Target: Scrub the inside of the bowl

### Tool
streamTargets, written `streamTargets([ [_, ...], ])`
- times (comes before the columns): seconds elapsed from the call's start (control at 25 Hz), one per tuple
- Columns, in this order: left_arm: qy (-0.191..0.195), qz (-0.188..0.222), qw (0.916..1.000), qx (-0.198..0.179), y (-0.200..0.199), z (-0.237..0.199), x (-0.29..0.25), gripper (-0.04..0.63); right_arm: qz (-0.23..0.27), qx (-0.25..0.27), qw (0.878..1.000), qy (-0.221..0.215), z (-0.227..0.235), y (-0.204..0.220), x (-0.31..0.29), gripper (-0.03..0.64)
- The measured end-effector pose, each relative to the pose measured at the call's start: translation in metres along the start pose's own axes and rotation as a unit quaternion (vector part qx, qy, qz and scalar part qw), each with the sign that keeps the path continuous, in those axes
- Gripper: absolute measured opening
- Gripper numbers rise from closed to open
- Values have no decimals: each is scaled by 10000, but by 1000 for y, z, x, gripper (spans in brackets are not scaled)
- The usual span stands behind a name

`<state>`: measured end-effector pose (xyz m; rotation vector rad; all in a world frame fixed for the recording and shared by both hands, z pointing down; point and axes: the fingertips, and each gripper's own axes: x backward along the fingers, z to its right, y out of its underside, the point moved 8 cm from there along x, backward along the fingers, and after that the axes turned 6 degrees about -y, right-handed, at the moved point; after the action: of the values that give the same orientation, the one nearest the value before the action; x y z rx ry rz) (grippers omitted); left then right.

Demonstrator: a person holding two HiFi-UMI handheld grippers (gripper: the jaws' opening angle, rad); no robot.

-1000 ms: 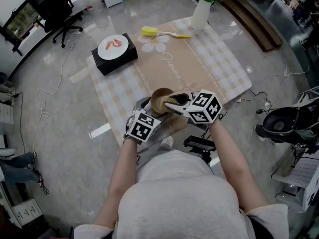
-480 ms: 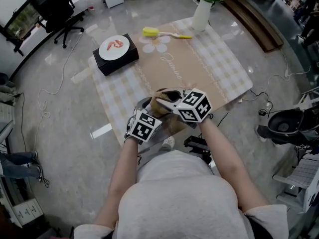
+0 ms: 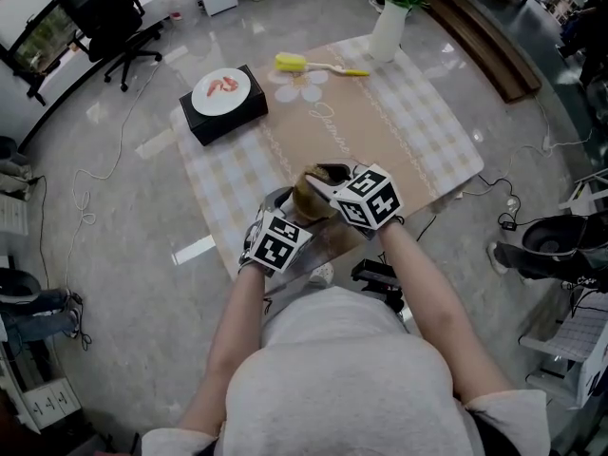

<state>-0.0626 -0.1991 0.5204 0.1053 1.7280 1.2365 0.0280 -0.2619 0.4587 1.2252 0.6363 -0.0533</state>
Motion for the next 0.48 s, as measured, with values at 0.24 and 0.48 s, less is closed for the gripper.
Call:
streamTargets([
  [0.24,14,10,10000,24,3,-1,-2,437,-28,-90,9987,496,17,7,4,92],
  [0.48,27,16,10000,25,3,-1,-2,437,-134,-26,9975,697,21,11,10,92],
])
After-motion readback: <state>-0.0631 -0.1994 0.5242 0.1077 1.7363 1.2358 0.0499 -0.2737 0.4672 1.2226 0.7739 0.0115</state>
